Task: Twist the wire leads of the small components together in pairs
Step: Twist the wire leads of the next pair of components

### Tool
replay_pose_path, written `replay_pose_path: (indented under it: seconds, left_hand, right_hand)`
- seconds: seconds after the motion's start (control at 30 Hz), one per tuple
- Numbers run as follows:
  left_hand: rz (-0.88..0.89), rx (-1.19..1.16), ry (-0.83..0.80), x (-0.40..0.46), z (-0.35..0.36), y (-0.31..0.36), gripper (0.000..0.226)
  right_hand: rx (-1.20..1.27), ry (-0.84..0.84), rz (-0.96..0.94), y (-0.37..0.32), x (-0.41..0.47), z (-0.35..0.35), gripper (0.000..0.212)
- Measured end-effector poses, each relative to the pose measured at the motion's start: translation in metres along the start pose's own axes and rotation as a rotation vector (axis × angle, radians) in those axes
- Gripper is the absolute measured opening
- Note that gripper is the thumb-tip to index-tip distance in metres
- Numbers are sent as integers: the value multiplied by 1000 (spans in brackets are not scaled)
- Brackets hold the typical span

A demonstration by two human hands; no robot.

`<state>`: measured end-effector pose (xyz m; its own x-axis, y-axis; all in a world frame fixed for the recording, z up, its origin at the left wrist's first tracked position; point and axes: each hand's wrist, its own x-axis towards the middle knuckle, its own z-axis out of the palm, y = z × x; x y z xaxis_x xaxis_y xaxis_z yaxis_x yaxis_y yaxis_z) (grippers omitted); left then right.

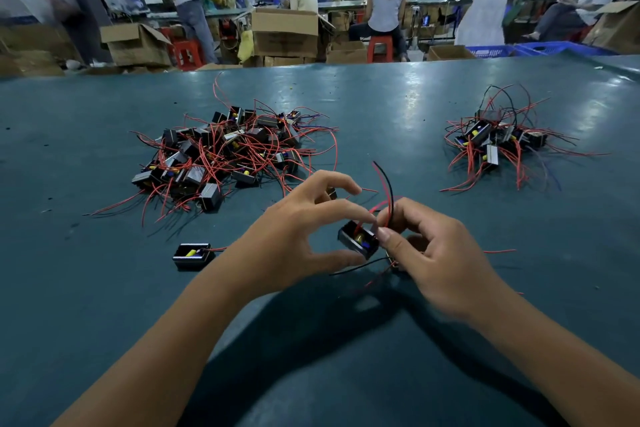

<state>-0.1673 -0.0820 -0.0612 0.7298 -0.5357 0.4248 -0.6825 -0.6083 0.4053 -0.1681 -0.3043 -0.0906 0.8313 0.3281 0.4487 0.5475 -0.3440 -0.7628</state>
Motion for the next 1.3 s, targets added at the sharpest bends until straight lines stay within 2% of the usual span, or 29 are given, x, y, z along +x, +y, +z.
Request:
replay_pose_path:
  seconds: [0.2,0.3,0.43,0.6,0.83,0.97,1.03,1.17,1.3]
  left_hand:
    - [-13,1,-49,1,4,2,36]
    - [-16,135,-45,-1,3,3,32]
    - [32,182,19,-1,0,9,29]
    - [87,238,55,-1,5,18,30]
    - [104,263,71,0,7,22,29]
    - [112,238,58,1,9,25,24]
    - [113,236,59,1,9,25,23]
    - [54,197,63,-1,1,13,25]
    - [-12,126,-16,-3,-14,-3,27]
  right_hand:
    - [54,-74,-11,-3,2,-7,5]
    - [65,2,11,-5,3,-10,10]
    - [88,117,67,-8,5,-6,3]
    - [219,172,168,-7,7,-2,22]
    - [302,275,221,-10,9,1,20]
    - [342,364,265,-9,11,0,10]
    - [319,392,282,-7,11,-2,15]
    - [356,467,359,-4,14,-10,21]
    - [434,475,391,-4,16,-15,18]
